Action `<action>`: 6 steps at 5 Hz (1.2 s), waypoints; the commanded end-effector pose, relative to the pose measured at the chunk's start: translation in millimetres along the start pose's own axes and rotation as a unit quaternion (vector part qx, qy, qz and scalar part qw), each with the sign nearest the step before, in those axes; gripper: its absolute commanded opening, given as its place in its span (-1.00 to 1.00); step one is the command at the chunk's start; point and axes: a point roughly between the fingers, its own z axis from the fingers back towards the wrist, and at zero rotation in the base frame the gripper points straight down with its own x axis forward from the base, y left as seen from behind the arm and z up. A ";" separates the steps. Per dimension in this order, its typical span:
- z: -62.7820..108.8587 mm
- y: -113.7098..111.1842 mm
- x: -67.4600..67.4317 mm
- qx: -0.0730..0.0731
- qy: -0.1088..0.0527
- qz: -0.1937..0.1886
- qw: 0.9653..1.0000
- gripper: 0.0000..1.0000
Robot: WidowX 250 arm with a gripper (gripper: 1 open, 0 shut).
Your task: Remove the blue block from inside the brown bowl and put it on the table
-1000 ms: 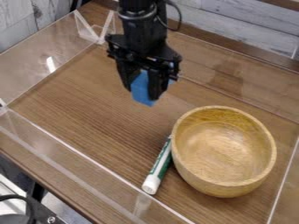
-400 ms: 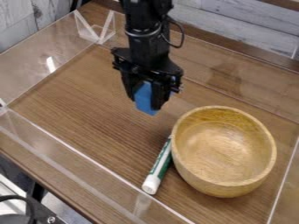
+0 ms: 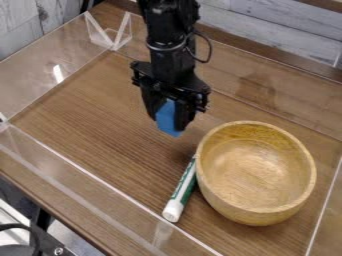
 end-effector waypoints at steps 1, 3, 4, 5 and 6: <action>4.2 -0.7 8.4 0.001 -0.018 -0.008 1.000 -1.00; -0.3 -3.2 14.3 -0.002 -0.021 -0.011 1.000 1.00; -1.2 -5.4 17.8 -0.004 -0.024 -0.012 1.000 1.00; -1.6 -7.0 21.1 -0.006 -0.028 -0.014 1.000 1.00; -1.8 -8.3 24.1 -0.007 -0.031 -0.015 0.999 1.00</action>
